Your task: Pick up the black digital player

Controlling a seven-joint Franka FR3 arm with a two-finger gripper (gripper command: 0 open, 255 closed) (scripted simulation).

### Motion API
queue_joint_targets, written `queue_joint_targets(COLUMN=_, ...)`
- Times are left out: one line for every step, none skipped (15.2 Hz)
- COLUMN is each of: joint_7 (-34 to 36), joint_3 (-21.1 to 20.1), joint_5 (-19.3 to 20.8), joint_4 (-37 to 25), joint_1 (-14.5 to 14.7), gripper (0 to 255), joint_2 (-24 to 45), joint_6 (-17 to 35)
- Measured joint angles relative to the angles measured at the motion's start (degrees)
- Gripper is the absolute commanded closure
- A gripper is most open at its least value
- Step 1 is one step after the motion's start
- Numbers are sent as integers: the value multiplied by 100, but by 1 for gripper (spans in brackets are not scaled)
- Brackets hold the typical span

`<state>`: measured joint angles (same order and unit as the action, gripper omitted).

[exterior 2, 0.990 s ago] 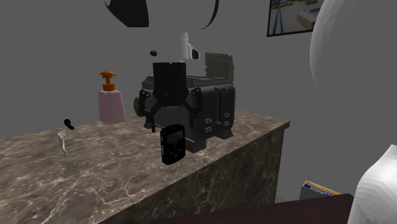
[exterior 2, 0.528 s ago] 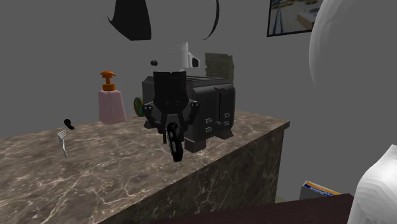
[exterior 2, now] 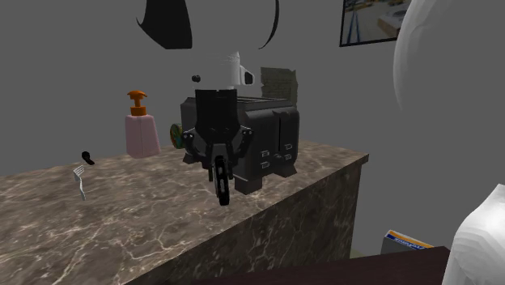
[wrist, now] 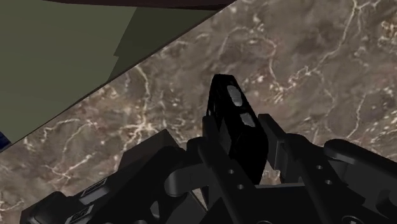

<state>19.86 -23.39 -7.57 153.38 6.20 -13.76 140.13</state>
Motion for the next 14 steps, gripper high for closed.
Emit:
queue_joint_targets(joint_7=-12, joint_3=7, joint_5=-17, joint_4=-26, joint_1=11, gripper=255, joint_2=-48, joint_6=-74)
queue_joint_targets(joint_7=-21, joint_3=14, joint_5=-35, joint_4=-56, joint_1=23, gripper=255, joint_2=-103, joint_6=-159)
queue_joint_targets(joint_7=-54, joint_3=37, joint_5=-57, joint_4=-65, joint_1=30, gripper=255, joint_2=-179, joint_6=-243)
queue_joint_targets(joint_7=-65, joint_3=49, joint_5=-71, joint_4=-105, joint_1=38, gripper=255, joint_2=-240, joint_6=-342)
queue_joint_targets(joint_7=-91, joint_3=71, joint_5=-103, joint_4=-114, joint_1=56, gripper=255, joint_2=-345, joint_6=-454)
queue_joint_targets(joint_7=-101, joint_3=84, joint_5=-109, joint_4=-156, joint_1=59, gripper=255, joint_2=-394, joint_6=-544)
queue_joint_targets(joint_7=-116, joint_3=101, joint_5=-121, joint_4=-189, joint_1=66, gripper=255, joint_2=-459, joint_6=-641)
queue_joint_targets(joint_7=-133, joint_3=120, joint_5=-127, joint_4=-226, joint_1=67, gripper=255, joint_2=-512, joint_6=-729)
queue_joint_targets(joint_7=-144, joint_3=134, joint_5=-142, joint_4=-254, joint_1=78, gripper=255, joint_2=-583, joint_6=-827)
queue_joint_targets(joint_7=-139, joint_3=138, joint_5=-143, joint_4=-304, joint_1=82, gripper=255, joint_2=-614, joint_6=-907)
queue_joint_targets(joint_7=-146, joint_3=151, joint_5=-151, joint_4=-334, joint_1=88, gripper=255, joint_2=-670, joint_6=-992)
queue_joint_targets(joint_7=-153, joint_3=164, joint_5=-170, joint_4=-355, joint_1=104, gripper=255, joint_2=-751, joint_6=-1093)
queue_joint_targets(joint_7=-160, joint_3=180, joint_5=-167, joint_4=-422, joint_1=103, gripper=255, joint_2=-793, joint_6=-1200)
queue_joint_targets(joint_7=-175, joint_3=199, joint_5=-165, joint_4=-465, joint_1=99, gripper=255, joint_2=-830, joint_6=-1280)
